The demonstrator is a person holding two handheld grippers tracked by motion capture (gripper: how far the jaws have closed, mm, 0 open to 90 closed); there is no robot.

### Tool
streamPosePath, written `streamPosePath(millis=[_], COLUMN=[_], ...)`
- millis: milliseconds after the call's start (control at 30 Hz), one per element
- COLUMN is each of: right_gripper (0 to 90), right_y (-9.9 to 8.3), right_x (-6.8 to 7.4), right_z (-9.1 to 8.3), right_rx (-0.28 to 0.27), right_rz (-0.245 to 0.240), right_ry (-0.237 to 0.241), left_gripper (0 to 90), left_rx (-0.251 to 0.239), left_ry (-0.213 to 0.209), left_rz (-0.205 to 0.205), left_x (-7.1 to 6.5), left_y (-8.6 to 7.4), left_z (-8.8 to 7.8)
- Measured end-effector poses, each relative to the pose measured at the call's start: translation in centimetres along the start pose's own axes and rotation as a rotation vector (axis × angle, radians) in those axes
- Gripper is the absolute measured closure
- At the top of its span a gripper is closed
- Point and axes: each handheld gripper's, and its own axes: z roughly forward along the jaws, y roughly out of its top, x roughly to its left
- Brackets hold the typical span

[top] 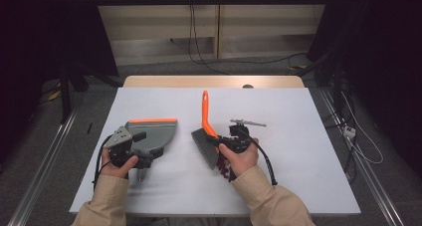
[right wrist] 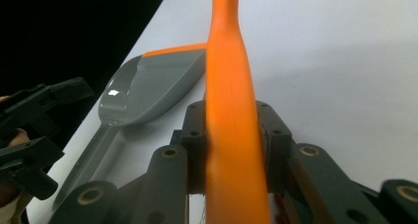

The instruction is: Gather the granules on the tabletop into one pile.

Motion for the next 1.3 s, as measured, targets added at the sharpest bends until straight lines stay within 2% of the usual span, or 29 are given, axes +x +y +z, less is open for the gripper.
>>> streamPosePath(millis=[133,200,233,300,467,600,700,767,800,967,1067,1233,1300], right_gripper=[71.2,71.2,71.1,71.0,70.9,70.9,71.1,71.2,71.2,71.2,71.2,71.2,71.2], right_y=[-0.4,-0.6,-0.7,-0.6,-0.6,-0.7,-0.7,-0.4,-0.3,-0.1,-0.5,-2.0,-2.4], right_x=[0.3,0.1,-0.1,-0.6,-1.6,-2.7,-3.1,-3.2,-3.1,-2.2,-1.9,-1.7,-2.0], right_z=[2.0,2.8,2.9,2.6,1.2,0.2,-0.2,-0.5,-0.7,-1.5,-1.9,-2.5,-2.5], right_rx=[0.041,0.071,0.069,0.086,0.081,0.072,0.066,0.047,0.037,0.063,0.106,0.213,0.241], right_rz=[0.013,0.016,0.011,0.035,0.013,0.041,0.059,0.076,0.077,-0.028,-0.108,-0.213,-0.259], right_ry=[-0.013,-0.030,-0.046,-0.043,-0.075,-0.078,-0.048,0.023,0.040,0.121,0.165,0.242,0.244], left_gripper=[4.8,4.8,4.8,4.8,4.8,4.8,4.8,4.8,4.8,4.8,4.8,4.8,4.8], left_rx=[0.005,0.005,0.004,0.005,0.008,0.011,0.010,0.010,0.011,0.011,0.012,0.015,0.015], left_ry=[0.000,-0.001,-0.001,-0.002,0.001,0.001,0.001,0.000,-0.001,0.000,-0.002,-0.002,-0.003], left_rz=[0.004,0.005,0.005,0.006,0.009,0.009,0.008,0.006,0.005,0.004,0.004,0.006,0.005], left_x=[0.0,0.0,0.0,0.0,-0.1,-0.1,-0.2,-0.1,-0.1,-0.1,-0.1,-0.1,-0.2], left_y=[0.0,0.0,0.0,0.0,0.0,0.0,-0.1,-0.1,-0.1,-0.1,-0.1,-0.1,-0.1], left_z=[0.0,0.0,0.0,0.0,0.1,0.1,0.1,0.2,0.2,0.1,0.2,0.2,0.3])
